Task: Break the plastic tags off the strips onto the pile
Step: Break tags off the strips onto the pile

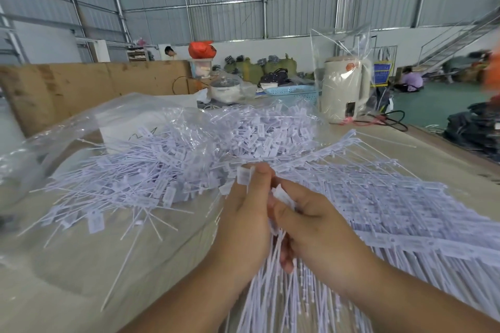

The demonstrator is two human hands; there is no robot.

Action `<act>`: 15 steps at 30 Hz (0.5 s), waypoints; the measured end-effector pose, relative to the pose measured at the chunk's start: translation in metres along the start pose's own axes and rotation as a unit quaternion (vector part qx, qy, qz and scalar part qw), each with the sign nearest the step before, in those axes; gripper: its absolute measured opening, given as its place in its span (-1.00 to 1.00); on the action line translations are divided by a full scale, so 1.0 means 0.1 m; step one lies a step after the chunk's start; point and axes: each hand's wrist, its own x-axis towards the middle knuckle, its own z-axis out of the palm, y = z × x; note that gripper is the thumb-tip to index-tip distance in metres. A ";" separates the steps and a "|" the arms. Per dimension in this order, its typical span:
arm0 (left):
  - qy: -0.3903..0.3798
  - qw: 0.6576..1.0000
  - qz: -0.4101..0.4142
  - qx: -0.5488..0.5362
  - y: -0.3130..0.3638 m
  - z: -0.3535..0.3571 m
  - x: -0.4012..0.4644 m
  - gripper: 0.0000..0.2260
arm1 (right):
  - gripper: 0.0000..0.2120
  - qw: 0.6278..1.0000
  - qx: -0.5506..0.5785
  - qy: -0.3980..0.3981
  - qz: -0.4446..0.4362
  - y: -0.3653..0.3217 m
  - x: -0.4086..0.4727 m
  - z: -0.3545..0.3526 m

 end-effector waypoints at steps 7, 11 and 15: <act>-0.072 0.996 -0.059 0.013 -0.01 0.01 0.02 -0.46 | -0.83 0.994 0.093 0.052 0.037 0.05 0.06 -0.04; -0.171 0.981 -0.027 0.092 -0.03 -0.08 -0.02 -0.33 | -0.64 0.982 0.157 0.090 0.048 0.05 0.09 -0.12; -0.156 0.981 -0.010 0.117 -0.07 -0.11 0.02 -0.25 | -0.61 0.987 0.107 0.112 0.054 0.04 0.08 -0.13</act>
